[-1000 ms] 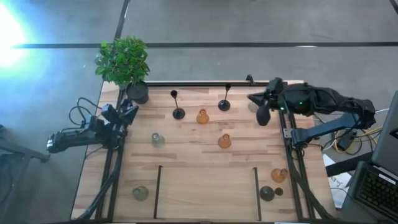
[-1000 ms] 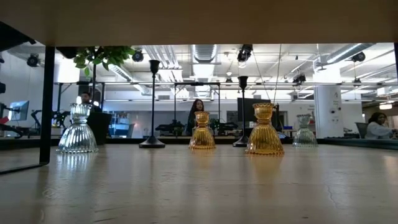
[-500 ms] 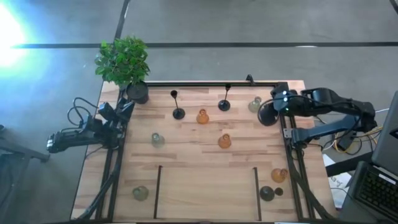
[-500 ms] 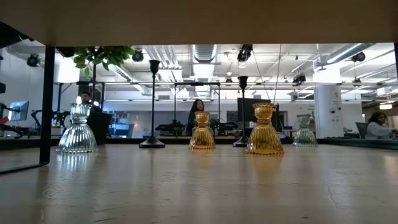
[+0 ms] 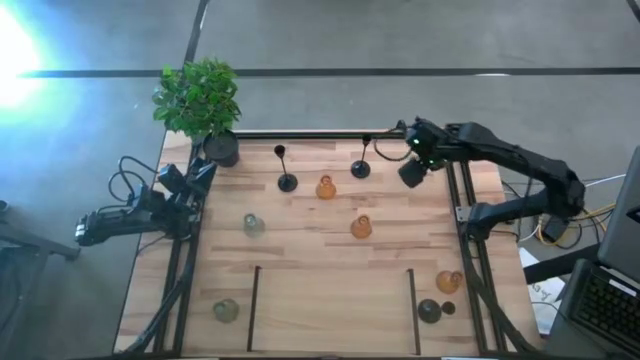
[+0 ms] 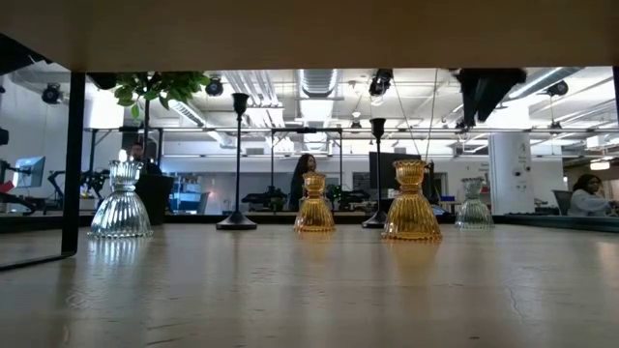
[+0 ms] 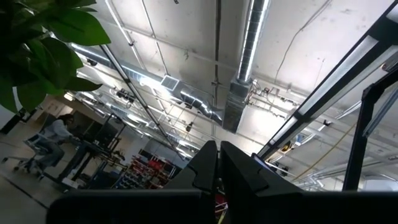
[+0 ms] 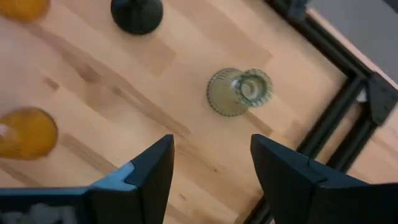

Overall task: Pick & Place candle stick holders
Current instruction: Put the top green glass candle holder on the shelf

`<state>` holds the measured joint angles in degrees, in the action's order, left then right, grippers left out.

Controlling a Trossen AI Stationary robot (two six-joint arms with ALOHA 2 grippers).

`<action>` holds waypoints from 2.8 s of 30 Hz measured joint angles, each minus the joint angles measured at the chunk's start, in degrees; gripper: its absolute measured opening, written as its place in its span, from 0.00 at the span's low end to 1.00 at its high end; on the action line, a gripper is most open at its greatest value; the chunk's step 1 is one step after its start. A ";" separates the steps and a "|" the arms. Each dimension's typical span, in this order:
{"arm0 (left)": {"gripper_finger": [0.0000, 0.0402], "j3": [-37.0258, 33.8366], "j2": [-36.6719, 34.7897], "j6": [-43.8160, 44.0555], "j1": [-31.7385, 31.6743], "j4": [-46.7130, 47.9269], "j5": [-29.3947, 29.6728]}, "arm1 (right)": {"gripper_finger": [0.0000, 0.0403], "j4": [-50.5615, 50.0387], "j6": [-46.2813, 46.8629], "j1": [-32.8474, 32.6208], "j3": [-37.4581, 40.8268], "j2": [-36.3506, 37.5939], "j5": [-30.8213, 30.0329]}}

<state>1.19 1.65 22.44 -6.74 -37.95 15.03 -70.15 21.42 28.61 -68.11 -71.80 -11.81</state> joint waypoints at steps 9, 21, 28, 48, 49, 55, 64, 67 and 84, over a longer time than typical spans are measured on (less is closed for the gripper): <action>0.06 -0.02 0.00 -0.09 0.00 0.39 0.02 | 0.53 0.55 -14.29 1.43 1.20 -6.76 1.39; 0.06 -0.04 0.00 -0.17 0.00 0.35 0.07 | 0.51 0.51 -9.34 1.41 1.89 -0.16 1.37; 0.06 -0.04 0.00 -1.47 0.00 0.33 0.09 | 0.48 0.77 -8.05 1.39 1.85 9.07 1.79; 0.06 -0.04 0.00 -2.05 0.01 0.24 0.11 | 0.39 5.86 -4.87 1.40 1.81 14.40 1.81; 0.06 -0.04 0.00 -2.05 0.00 0.24 0.13 | 0.38 5.86 -4.89 1.41 1.81 14.03 1.81; 0.06 -0.04 0.00 -2.03 0.00 0.24 0.13 | 0.36 5.88 -6.33 1.41 1.81 11.87 1.81; 0.06 -0.04 0.00 -2.03 0.01 0.26 0.18 | 0.31 5.88 -6.87 1.41 1.81 10.89 1.85; 0.06 -0.04 0.00 -1.84 0.02 0.27 0.16 | 0.30 5.93 -7.05 1.41 1.81 11.01 1.89; 0.06 2.18 9.86 -1.01 0.04 3.04 -3.62 | 0.23 6.28 -8.14 1.41 1.81 10.96 1.96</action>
<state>3.37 11.51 21.43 -6.70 -34.91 11.41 -63.88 13.28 30.02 -66.30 -60.84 -9.85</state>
